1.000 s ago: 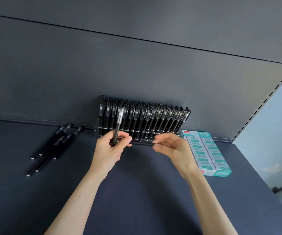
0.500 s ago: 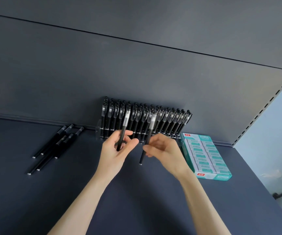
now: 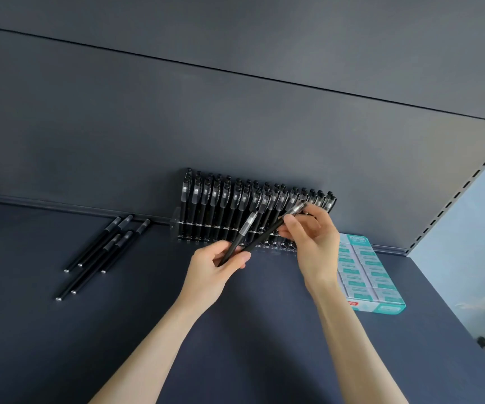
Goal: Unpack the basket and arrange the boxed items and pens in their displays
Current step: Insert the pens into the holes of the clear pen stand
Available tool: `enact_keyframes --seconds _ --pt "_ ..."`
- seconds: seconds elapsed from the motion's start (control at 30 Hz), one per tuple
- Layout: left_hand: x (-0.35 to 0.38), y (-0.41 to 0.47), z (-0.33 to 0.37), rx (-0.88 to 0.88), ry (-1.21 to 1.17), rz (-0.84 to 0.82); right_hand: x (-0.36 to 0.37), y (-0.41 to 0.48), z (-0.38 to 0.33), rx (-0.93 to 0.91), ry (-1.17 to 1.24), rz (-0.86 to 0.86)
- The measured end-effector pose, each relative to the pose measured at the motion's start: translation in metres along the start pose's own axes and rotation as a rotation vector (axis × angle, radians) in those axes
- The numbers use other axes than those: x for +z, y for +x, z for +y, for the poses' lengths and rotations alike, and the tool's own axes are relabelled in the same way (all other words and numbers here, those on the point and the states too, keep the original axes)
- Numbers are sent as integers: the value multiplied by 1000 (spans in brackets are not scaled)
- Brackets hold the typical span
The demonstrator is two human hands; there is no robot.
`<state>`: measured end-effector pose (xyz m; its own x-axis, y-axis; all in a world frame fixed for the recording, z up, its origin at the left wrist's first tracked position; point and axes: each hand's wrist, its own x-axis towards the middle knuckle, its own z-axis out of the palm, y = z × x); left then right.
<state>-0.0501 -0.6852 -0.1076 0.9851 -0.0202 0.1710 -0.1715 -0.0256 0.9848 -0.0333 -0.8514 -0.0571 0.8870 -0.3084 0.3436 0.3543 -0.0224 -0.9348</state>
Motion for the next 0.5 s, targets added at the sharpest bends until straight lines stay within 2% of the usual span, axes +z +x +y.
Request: enact_keyframes --seconds 0.1,0.2,0.5 --pt "0 0 -2 -2 -24 65 0 10 -5 -194 -201 95" --pt "-1 1 -1 9 -74 117 1 24 -6 -310 -346 164" --pt "2 0 -1 16 -86 96 11 32 5 -367 -468 70"
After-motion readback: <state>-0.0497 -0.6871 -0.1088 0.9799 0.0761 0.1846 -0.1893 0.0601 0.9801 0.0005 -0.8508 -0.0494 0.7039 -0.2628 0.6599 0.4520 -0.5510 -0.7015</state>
